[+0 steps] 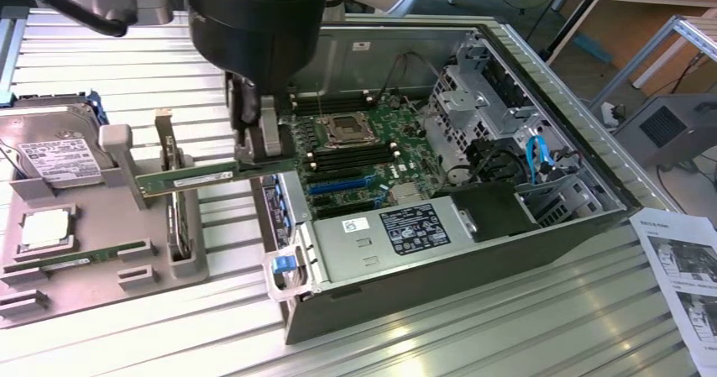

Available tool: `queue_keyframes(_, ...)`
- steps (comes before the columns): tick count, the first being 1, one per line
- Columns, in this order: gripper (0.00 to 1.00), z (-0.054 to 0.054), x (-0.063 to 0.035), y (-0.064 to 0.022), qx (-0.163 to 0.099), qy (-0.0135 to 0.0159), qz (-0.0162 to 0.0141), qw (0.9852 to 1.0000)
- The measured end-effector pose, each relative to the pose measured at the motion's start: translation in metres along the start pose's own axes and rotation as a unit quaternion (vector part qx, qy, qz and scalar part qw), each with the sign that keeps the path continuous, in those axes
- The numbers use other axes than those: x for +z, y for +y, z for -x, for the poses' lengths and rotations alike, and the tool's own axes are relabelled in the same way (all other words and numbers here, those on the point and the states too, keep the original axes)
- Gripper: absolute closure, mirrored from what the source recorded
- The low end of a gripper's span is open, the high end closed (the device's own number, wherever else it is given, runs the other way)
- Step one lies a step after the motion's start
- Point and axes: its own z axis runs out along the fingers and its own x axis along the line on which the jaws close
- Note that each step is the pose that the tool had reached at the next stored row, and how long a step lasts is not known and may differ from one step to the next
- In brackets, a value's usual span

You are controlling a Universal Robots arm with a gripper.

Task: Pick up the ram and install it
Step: 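Pick up the ram and move it above insertion slot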

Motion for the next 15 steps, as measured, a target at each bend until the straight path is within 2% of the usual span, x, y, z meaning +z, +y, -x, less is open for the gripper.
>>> queue_keyframes(15, 0.87, -0.002, -0.0010, -0.0451, 0.000, 0.0000, 0.0010, 1.0000)
